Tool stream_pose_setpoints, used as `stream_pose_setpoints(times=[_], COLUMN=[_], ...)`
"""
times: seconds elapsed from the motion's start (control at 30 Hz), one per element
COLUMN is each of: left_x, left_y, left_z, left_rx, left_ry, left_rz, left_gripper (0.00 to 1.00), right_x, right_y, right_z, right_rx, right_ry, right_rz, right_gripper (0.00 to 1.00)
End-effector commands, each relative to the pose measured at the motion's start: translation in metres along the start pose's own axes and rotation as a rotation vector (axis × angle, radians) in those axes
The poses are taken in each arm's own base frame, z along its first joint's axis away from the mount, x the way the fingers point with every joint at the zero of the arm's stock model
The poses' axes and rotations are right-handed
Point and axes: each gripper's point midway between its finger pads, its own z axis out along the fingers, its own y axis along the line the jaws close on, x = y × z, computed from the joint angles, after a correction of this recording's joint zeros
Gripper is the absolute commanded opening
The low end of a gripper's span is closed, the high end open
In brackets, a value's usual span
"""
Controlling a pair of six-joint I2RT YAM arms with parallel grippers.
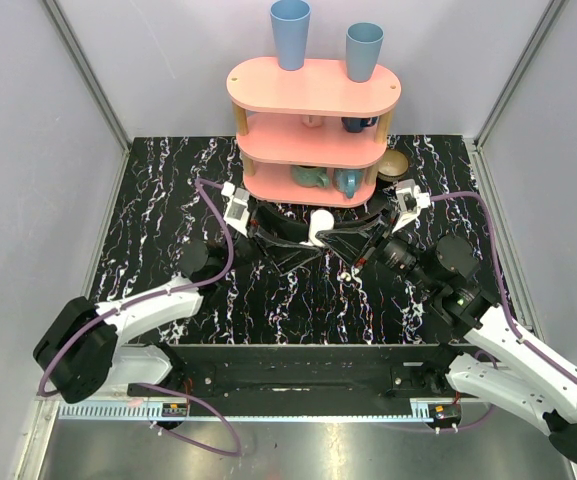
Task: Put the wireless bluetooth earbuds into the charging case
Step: Pass from the right arm to the left
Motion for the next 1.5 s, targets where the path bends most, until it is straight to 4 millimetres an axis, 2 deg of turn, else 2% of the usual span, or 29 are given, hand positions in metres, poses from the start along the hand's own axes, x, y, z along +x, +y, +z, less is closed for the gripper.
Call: stream_pose_setpoints(times=[0.0, 0.2, 0.73, 0.87, 0.97, 1.07, 1.13, 1.33, 1.47], left_x=[-0.031, -0.039, -0.042, -0.044, -0.046, -0.046, -0.046, -0.045, -0.045], left_y=[-0.034, -0.037, -0.043, -0.045, -0.046, -0.046, -0.047, -0.046, -0.046], left_z=[0.006, 0.003, 0.009, 0.009, 0.009, 0.010, 0.010, 0.010, 0.011], left_rx=[0.131, 0.118, 0.150, 0.153, 0.158, 0.158, 0.160, 0.158, 0.154], left_ry=[-0.111, -0.146, -0.170, -0.186, -0.192, -0.191, -0.189, -0.186, -0.180], left_rz=[0.080, 0.111, 0.104, 0.113, 0.116, 0.114, 0.115, 0.110, 0.107], left_gripper=[0.63, 0.61, 0.42, 0.41, 0.47, 0.47, 0.36, 0.26, 0.11], right_x=[-0.017, -0.016, -0.011, -0.009, -0.006, -0.006, -0.005, -0.004, -0.002], right_y=[0.008, 0.008, 0.011, 0.011, 0.011, 0.011, 0.010, 0.012, 0.011], right_z=[0.001, 0.000, 0.002, 0.003, 0.003, 0.003, 0.003, 0.003, 0.003], right_rx=[-0.027, -0.025, -0.049, -0.052, -0.053, -0.054, -0.054, -0.061, -0.061], right_ry=[-0.061, -0.061, -0.035, -0.026, -0.013, -0.012, -0.008, -0.005, 0.002], right_rz=[-0.012, -0.011, 0.000, 0.001, 0.004, 0.003, 0.004, 0.003, 0.005], right_gripper=[0.00, 0.00, 0.00, 0.00, 0.00, 0.00, 0.00, 0.00, 0.02])
